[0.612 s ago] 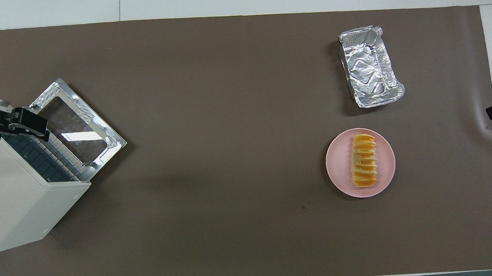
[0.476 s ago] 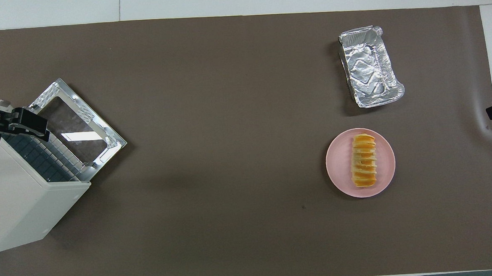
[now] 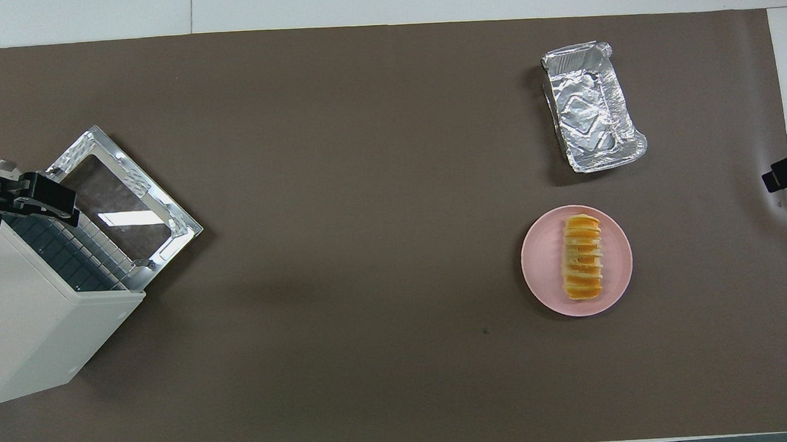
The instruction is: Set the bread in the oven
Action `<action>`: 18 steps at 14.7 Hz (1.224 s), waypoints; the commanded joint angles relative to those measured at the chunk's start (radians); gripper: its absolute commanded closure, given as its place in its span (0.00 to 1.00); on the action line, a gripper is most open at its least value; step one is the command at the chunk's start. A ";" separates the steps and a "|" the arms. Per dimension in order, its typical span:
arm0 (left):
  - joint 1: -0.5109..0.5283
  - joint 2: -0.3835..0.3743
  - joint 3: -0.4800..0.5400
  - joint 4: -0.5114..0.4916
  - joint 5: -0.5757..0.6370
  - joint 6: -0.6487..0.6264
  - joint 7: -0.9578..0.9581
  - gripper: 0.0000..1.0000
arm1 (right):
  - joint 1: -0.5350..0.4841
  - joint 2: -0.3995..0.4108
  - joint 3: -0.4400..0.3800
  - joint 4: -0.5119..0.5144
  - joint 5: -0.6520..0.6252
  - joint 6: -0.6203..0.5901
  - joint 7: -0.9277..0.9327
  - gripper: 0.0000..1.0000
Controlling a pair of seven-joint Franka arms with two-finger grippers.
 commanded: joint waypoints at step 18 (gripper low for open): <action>0.004 -0.025 -0.004 -0.029 0.022 0.004 0.000 0.00 | 0.234 -0.144 0.006 -0.951 0.007 0.900 0.549 0.00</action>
